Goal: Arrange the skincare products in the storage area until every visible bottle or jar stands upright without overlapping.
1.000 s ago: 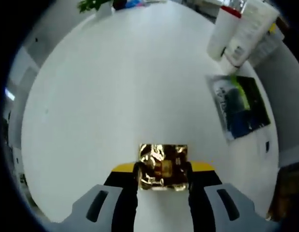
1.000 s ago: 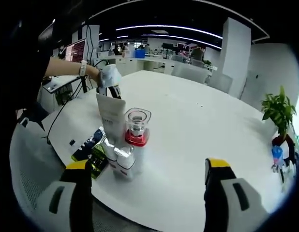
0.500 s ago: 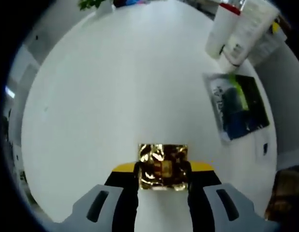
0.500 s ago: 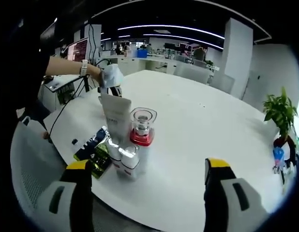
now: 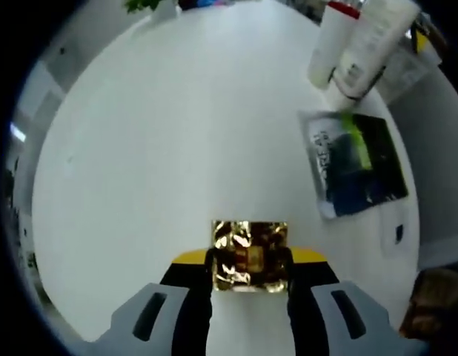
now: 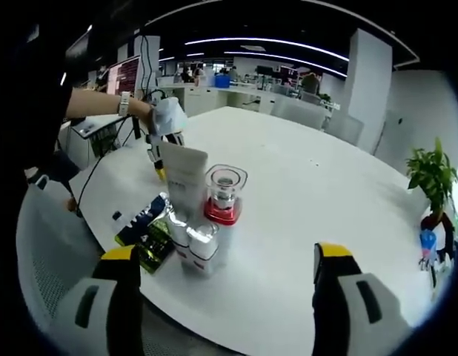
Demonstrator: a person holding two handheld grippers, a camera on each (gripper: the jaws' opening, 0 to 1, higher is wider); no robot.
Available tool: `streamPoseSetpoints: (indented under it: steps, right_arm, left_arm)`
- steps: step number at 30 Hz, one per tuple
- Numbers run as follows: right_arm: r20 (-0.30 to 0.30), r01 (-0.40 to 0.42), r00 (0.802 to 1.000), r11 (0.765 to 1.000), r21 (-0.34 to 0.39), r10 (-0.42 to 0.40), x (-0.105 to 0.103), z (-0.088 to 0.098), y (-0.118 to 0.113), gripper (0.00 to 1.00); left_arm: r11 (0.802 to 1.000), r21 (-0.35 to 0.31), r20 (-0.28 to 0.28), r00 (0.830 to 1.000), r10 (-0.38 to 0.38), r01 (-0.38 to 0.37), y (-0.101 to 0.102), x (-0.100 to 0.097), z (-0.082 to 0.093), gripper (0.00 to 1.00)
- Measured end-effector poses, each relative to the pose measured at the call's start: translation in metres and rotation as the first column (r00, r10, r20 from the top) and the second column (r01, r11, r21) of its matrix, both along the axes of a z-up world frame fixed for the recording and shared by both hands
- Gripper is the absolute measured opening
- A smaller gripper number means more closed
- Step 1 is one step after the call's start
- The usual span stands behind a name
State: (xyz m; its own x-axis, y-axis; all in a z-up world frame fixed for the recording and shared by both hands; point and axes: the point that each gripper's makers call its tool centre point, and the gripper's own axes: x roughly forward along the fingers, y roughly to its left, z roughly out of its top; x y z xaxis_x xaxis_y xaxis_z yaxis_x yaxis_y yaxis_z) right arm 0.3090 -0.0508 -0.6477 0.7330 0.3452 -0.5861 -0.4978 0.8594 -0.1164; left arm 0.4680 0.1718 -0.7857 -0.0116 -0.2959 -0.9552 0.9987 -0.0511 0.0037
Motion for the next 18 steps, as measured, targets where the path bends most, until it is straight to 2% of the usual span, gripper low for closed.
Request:
streamPoseSetpoints:
  steps: [13,18]
  right_arm:
    - [0.006,-0.011,1.0,1.0,-0.002,0.011,0.0,0.0,0.0,0.98]
    - [0.005,-0.017,1.0,1.0,0.0,0.017,0.0,-0.001,0.003,0.98]
  left_arm:
    - [0.999,-0.026,-0.003,1.0,0.029,-0.029,0.005,-0.014,0.0,0.35]
    - [0.999,-0.014,-0.002,1.0,0.029,-0.029,0.007,-0.022,0.0,0.35]
